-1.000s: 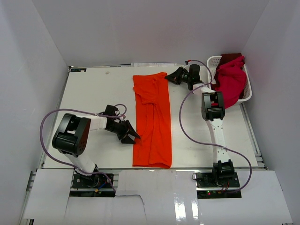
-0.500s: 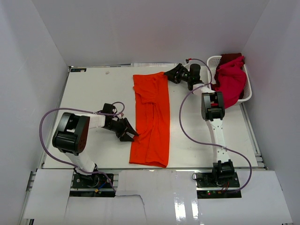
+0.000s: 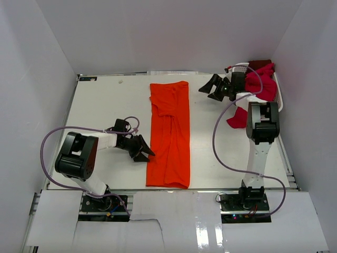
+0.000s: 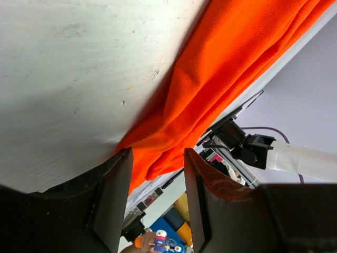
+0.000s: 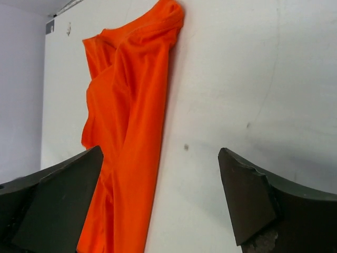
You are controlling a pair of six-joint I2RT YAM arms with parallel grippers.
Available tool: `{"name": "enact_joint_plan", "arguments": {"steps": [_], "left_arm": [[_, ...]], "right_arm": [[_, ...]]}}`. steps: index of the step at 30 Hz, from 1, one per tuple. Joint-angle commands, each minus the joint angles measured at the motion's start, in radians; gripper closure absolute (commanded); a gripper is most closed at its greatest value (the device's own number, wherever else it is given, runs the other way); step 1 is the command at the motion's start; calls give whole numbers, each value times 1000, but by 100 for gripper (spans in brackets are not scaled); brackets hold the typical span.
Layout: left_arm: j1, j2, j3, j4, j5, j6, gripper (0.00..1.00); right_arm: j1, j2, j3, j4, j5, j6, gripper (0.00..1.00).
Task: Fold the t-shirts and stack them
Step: Rotate the tshirt 90 degrees, then grab the bottom of the folded rectangular tshirt with both arms
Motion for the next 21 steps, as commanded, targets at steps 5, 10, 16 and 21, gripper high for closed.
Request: {"name": "enact_joint_plan", "arguments": {"steps": [5,10,16,21], "left_arm": [[-2,-83,20,-44,-59,59,45],[7,-155,155,-159,-106,101,45],[71,-139,340,-259,-111,190,44],[73,5,421,-173,-28,248,50]], "right_arm": [[43,-384,-268,-184,44,-335,3],[106,-475,-357,-324,23,-382,21],[180,-519,-477,-315,-3,-346,20],[229,-490,-540,-258,-41,-299,22]]}}
